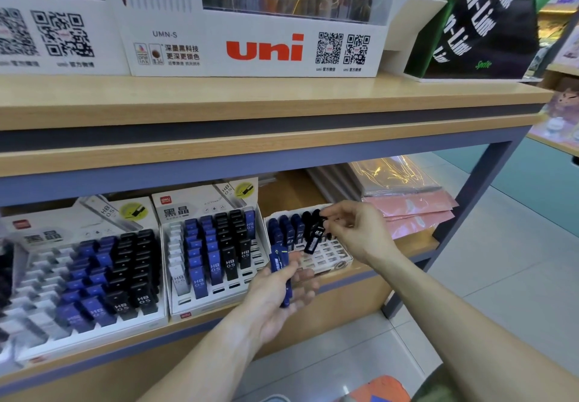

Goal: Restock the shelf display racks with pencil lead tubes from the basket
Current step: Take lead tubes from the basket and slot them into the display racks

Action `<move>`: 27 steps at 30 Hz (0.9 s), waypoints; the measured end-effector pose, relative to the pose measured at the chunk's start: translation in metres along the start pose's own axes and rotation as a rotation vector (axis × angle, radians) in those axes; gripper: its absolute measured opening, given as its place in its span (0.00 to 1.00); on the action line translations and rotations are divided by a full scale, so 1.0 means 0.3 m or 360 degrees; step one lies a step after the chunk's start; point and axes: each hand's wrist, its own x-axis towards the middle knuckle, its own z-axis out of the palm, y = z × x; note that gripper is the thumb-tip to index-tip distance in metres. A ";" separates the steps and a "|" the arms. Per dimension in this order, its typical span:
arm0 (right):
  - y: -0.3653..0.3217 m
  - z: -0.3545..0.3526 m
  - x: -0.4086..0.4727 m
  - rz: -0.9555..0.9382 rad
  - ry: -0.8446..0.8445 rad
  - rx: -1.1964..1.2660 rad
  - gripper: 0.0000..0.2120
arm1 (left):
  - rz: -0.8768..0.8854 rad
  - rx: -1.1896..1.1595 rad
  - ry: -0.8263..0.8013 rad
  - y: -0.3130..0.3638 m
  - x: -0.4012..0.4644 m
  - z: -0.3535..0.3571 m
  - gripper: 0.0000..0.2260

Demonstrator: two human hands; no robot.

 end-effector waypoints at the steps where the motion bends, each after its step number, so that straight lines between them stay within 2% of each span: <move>1: 0.007 0.002 0.003 -0.0032 0.0010 -0.0058 0.09 | -0.0009 0.0032 0.0031 -0.001 0.004 -0.003 0.09; 6: 0.032 0.019 0.010 -0.0214 -0.0028 -0.0341 0.10 | -0.0069 0.0103 0.0035 -0.003 0.039 -0.015 0.10; 10: 0.045 0.036 0.014 -0.0296 -0.0099 -0.0485 0.10 | -0.0103 0.0152 0.0005 0.007 0.030 -0.010 0.01; 13: 0.042 0.042 0.016 -0.0290 -0.0148 -0.0469 0.10 | -0.0105 0.0114 0.0025 0.011 0.026 -0.008 0.05; 16: 0.037 0.048 0.014 -0.0296 -0.0197 -0.0477 0.09 | -0.0091 0.0047 0.0043 0.009 0.022 -0.005 0.04; 21: 0.056 0.058 0.012 -0.0238 -0.0099 -0.0439 0.08 | 0.0018 -0.0028 0.0100 0.002 0.016 0.004 0.03; 27: 0.058 0.067 0.013 -0.0202 -0.0076 -0.0547 0.10 | 0.0070 0.0021 0.0121 -0.004 0.004 0.002 0.08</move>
